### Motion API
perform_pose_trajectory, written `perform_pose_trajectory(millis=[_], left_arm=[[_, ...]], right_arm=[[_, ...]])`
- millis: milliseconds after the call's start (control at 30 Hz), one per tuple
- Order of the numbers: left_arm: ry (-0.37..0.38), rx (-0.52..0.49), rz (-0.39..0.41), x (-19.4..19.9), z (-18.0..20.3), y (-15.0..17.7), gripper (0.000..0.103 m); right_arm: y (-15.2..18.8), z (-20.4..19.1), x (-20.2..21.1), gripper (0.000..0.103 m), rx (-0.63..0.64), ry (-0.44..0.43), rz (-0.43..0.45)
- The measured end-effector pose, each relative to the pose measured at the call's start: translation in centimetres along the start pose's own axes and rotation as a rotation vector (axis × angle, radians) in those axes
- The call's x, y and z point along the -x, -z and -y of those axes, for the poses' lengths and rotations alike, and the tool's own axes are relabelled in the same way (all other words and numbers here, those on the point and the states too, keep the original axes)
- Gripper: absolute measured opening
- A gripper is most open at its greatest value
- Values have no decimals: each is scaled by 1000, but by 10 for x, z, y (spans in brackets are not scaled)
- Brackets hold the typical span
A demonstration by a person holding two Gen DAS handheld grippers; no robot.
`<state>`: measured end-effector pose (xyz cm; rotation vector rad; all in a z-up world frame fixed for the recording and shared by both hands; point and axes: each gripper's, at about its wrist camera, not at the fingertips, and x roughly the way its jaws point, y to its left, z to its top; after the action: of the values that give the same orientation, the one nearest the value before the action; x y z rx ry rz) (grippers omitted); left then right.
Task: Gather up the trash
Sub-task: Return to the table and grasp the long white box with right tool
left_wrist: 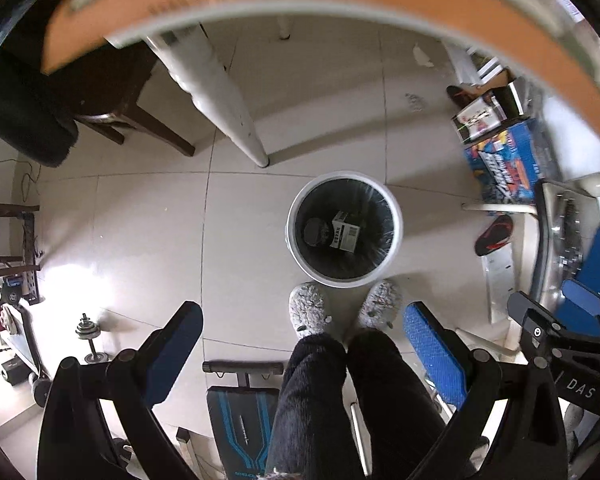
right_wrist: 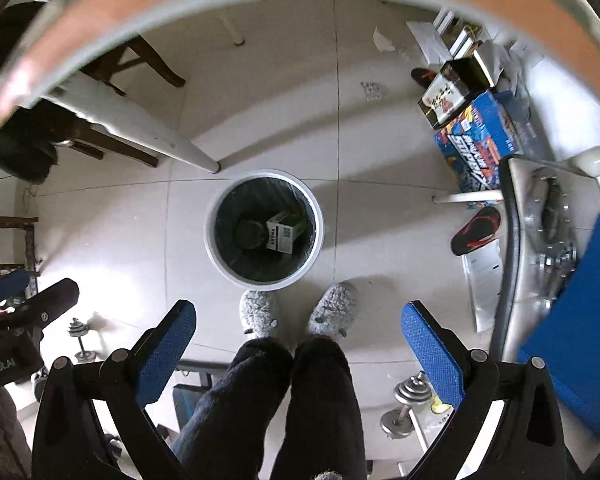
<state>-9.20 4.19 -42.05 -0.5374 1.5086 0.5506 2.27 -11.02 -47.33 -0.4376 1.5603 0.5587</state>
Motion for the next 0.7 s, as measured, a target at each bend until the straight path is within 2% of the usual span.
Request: perform_pose_trajectory(millis=[233,333,500,700], left_arm=[[5,-4,51,79,-5,10,103],[-2,-17,102,112,-5,5,103],[-38,-52,230,154,6,-30,103],[-125,-138,334,175,40,-97,103]], right_arm=[[11,-11,98,103,-12,-49,38],[7,-15,136,103,-44,-84,62],[-20,-5,190,103,-136,-127,136],[-85,55,227,103,-273,-126,198]])
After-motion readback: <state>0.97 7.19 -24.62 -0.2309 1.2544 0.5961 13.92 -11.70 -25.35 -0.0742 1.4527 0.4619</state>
